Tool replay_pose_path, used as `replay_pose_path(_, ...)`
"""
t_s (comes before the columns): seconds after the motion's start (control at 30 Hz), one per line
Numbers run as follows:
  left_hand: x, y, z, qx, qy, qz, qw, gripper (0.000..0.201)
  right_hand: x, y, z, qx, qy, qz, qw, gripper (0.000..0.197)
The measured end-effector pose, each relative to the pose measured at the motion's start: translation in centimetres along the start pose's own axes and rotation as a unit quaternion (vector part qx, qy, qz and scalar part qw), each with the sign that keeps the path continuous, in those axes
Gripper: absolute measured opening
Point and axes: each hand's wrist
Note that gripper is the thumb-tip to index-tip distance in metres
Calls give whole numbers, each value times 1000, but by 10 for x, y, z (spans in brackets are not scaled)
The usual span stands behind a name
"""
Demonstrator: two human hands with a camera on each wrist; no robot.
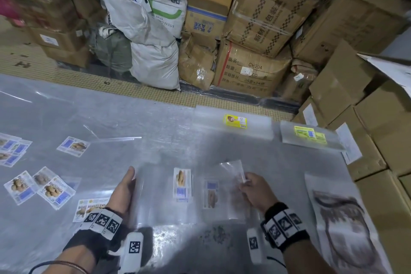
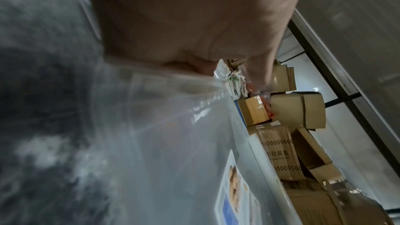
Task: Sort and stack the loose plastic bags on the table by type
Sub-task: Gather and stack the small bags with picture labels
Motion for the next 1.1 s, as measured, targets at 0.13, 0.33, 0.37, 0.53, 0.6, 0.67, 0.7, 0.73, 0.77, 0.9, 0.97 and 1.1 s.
replay_pose_path(0.13,6,-1,-7,-72,-13,-69,995,45,0,13,-6,5,4,-7,1000,22)
replay_pose_path(0.33,1,-8,-8,-137,59,-117,982,29,-4,19,-6,143,95,36,984,30)
replay_pose_path(0.37,1,-8,-8,-141,63,-118,981,30,-5,23,-5,169,126,42,977,32)
replay_pose_path(0.53,0,-10,-7,-145,67,-120,980,33,-4,33,-3,152,140,31,978,27)
replay_pose_path(0.6,0,-10,-6,-139,66,-115,981,31,-3,35,-4,137,138,27,980,32)
replay_pose_path(0.67,-2,-10,-5,-134,62,-106,983,30,-4,36,-7,125,145,38,981,26)
replay_pose_path(0.7,-3,-11,-4,-136,61,-103,983,30,-5,37,-8,120,150,35,981,26)
replay_pose_path(0.73,-4,-11,-3,-140,62,-102,983,29,-6,39,-8,111,157,34,981,28)
replay_pose_path(0.77,-4,-11,-2,-143,64,-102,982,29,-8,41,-9,102,163,30,981,30)
replay_pose_path(0.9,-4,-12,-1,-156,73,-99,980,28,-10,48,-11,84,165,33,982,36)
replay_pose_path(0.97,-5,-12,0,-160,73,-97,980,28,-7,46,-13,91,143,46,984,37)
replay_pose_path(1.1,-2,-10,-2,-167,76,-100,978,25,-14,57,-11,100,156,64,981,32)
Point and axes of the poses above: each hand's wrist, its own x-axis away from the middle knuckle, its own z-axis out of the back of the hand, y = z × x, and after that the axes turned 2 degrees about y, right-handed
